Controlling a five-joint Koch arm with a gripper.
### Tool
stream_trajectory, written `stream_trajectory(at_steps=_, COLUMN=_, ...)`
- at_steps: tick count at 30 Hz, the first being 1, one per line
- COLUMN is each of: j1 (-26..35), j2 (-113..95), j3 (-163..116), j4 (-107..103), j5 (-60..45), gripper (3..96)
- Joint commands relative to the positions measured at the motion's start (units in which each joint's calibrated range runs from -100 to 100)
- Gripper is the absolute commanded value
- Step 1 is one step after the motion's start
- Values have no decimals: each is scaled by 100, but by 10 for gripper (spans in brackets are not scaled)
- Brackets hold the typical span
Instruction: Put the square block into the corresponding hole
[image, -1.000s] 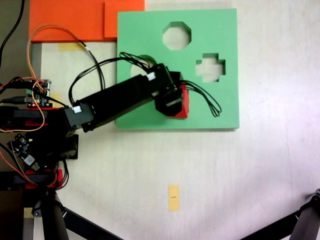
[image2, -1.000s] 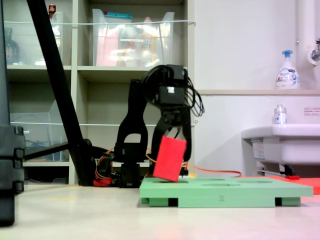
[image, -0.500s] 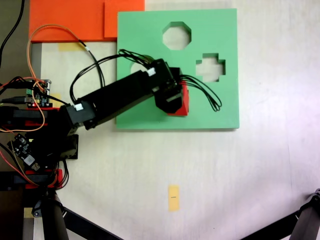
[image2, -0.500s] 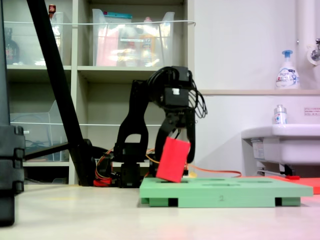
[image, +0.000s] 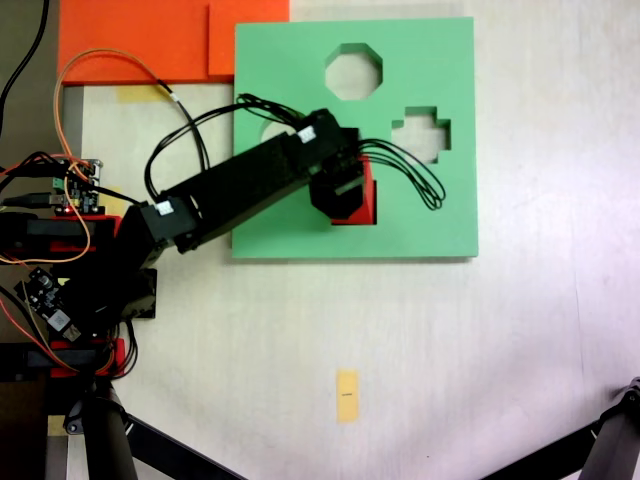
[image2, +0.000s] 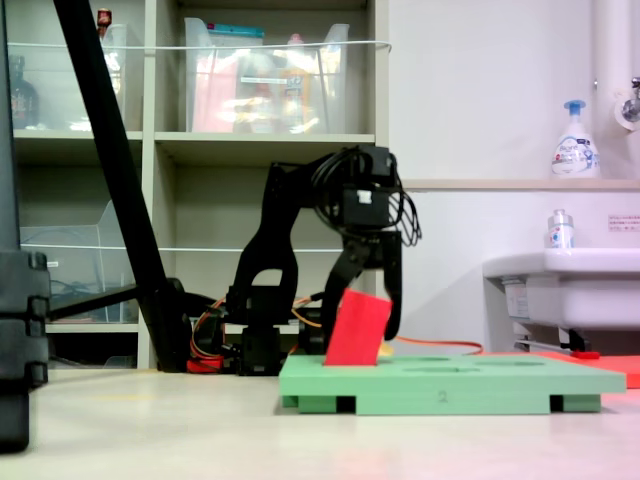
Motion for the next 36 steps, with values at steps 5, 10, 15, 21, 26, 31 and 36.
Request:
stream_trajectory(at_steps=5, j1=29, j2=238, j3=249, j4=-166, j5=20, gripper=241)
stream_trajectory(at_steps=10, j1=5, j2=517, j3=239, j4=-166, j5=-68, gripper=242)
stream_trajectory(at_steps=15, j1=-34, j2=964, j3=249, j4=-166, j5=-127, gripper=452)
stream_trajectory(at_steps=21, j1=-107, j2=1090, j3=239, j4=-166, j5=-132, gripper=572)
stream_trajectory(at_steps=26, j1=-127, j2=1062, j3=449, j4=-166, j5=-171, gripper=885)
stream_trajectory(at_steps=31, j1=-93, j2=824, j3=1067, j4=-166, j5=-176, gripper=952)
stream_trajectory(at_steps=36, j1=-59, j2=98, j3=2353, j4=-166, j5=-186, gripper=952)
